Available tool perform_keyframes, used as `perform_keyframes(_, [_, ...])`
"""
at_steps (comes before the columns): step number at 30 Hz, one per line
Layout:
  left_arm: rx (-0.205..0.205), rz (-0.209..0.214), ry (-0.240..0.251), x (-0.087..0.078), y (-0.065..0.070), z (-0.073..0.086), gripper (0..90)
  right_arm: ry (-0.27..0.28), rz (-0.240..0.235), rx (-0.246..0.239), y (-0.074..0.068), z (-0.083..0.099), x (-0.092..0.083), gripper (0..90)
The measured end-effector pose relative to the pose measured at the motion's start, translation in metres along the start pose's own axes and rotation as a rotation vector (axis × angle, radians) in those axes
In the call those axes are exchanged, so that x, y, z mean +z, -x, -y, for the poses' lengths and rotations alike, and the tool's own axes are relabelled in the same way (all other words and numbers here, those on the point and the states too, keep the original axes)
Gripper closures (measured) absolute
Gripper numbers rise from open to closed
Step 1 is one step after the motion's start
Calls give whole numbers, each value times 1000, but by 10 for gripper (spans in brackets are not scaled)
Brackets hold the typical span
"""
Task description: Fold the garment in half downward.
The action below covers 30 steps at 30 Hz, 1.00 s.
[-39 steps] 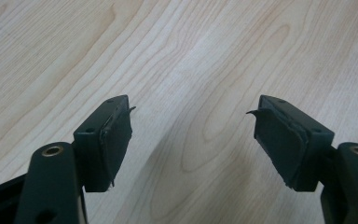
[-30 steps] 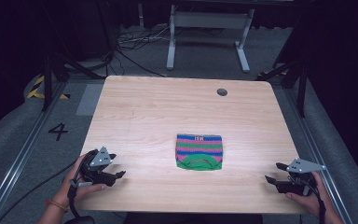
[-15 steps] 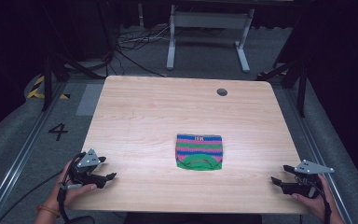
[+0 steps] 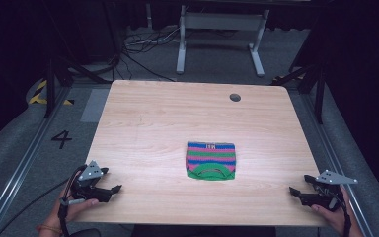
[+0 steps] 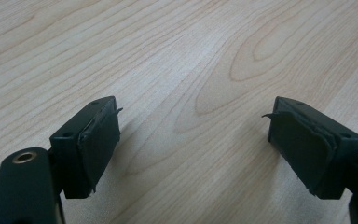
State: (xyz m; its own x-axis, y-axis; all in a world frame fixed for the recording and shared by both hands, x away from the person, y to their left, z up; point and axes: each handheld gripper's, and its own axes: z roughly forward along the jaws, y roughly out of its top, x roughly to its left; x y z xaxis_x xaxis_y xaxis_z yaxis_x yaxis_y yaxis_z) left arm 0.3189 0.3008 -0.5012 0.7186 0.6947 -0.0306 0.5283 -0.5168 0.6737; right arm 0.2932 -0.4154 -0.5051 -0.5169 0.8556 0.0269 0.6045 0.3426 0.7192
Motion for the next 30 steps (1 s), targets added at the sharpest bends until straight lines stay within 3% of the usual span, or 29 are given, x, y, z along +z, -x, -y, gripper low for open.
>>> perform_keyframes(30, [-69,-60,-6,3,9,-2,129,-3,19,11,-1,0,0,170])
